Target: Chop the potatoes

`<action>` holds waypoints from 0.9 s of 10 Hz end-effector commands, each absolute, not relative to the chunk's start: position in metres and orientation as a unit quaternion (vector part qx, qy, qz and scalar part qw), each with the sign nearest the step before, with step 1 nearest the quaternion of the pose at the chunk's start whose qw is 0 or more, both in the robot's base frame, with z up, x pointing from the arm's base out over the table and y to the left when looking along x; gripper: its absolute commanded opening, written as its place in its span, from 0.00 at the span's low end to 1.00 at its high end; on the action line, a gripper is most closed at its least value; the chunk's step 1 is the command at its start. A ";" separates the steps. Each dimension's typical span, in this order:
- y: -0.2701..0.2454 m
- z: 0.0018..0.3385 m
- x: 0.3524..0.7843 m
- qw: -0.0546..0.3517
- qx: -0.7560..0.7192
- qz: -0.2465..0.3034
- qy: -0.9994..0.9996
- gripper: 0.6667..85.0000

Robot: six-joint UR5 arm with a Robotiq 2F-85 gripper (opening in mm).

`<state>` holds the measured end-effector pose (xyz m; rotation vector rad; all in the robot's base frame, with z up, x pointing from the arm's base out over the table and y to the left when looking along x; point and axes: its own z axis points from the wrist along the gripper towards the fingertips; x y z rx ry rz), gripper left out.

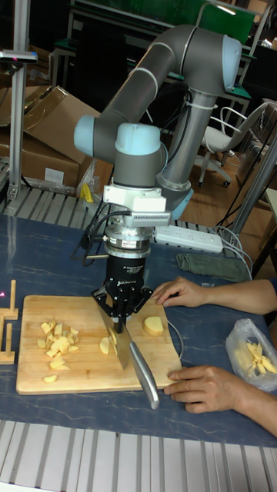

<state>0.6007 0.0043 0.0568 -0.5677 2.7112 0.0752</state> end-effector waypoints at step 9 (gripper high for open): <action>-0.004 0.102 0.592 0.137 -0.212 0.033 0.967 0.00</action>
